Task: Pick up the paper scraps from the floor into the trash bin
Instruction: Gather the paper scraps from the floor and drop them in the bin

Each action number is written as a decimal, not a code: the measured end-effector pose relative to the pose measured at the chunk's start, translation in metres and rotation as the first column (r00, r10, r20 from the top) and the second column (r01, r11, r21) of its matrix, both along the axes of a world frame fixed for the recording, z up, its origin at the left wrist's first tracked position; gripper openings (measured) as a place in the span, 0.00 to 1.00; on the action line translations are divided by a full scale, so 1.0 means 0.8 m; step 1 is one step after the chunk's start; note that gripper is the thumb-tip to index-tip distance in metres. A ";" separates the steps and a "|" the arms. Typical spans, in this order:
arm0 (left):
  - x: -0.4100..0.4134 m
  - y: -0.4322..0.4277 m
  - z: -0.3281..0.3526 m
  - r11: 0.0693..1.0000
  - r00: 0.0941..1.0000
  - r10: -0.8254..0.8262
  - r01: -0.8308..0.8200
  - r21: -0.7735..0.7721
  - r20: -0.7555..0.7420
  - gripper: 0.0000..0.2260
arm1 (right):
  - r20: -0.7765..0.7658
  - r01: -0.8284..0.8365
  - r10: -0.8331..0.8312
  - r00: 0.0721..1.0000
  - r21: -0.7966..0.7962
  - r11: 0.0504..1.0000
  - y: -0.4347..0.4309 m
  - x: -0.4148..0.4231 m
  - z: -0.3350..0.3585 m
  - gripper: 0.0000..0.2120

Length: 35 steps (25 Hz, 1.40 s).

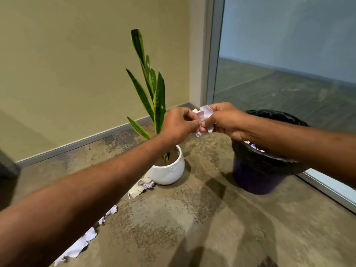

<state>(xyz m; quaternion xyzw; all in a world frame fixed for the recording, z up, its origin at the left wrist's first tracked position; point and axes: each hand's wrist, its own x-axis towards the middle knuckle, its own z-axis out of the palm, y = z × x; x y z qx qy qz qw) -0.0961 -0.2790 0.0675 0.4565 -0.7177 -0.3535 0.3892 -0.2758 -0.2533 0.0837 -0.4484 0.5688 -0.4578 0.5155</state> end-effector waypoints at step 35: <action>-0.122 -0.058 -0.029 0.915 0.984 -0.181 0.167 0.368 0.004 0.05 | -0.329 0.352 -0.308 0.893 0.083 0.932 0.032 -0.178 -0.091 0.09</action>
